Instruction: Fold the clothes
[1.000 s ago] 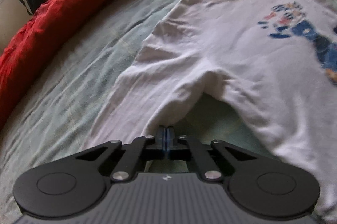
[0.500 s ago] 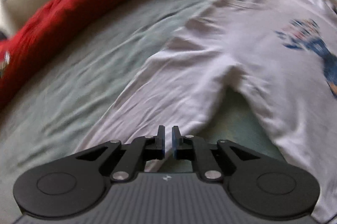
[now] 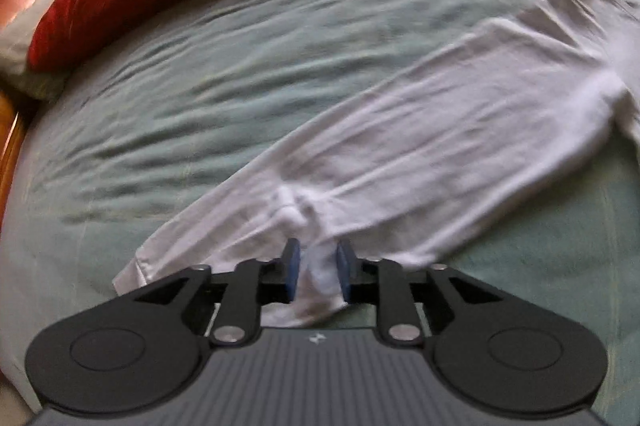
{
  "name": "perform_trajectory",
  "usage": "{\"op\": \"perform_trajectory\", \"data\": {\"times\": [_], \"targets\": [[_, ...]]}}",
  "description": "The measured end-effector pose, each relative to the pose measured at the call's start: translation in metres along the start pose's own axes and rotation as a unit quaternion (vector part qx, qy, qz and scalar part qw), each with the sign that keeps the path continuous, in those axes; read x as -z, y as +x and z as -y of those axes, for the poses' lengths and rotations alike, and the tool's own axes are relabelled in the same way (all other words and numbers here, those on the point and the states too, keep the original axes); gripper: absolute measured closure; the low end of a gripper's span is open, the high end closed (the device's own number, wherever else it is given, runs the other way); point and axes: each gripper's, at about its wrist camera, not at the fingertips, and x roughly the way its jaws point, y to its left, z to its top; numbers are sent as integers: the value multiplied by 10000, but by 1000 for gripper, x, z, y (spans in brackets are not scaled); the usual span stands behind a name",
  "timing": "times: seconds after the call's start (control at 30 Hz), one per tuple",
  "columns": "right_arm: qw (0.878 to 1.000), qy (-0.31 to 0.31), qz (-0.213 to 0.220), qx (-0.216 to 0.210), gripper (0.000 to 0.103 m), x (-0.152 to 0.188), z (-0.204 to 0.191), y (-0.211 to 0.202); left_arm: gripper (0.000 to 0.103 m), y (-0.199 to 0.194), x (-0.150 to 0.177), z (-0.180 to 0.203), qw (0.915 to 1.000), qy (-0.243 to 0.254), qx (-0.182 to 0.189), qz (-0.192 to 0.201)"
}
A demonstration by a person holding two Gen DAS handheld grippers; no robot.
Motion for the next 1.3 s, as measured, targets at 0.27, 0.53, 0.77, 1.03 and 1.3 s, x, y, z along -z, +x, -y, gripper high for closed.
{"op": "perform_trajectory", "data": {"times": [0.27, 0.53, 0.77, 1.03, 1.3], "targets": [[9999, -167, 22, 40, 0, -5, 2, -3, 50, 8, 24, -49, 9895, -1327, -410, -406], [9999, 48, 101, 113, 0, -12, 6, 2, 56, -3, -10, -34, 9853, -1675, 316, 114], [9999, 10, 119, 71, 0, -18, -1, 8, 58, -10, -70, 43, 9746, -1394, 1609, 701], [9999, 75, 102, 94, 0, -19, -4, 16, 56, 20, -118, 138, 9729, -534, 2098, 811], [9992, 294, 207, 145, 0, -14, -3, 15, 59, 36, -144, 123, 9790, -749, 1639, 954]]}}
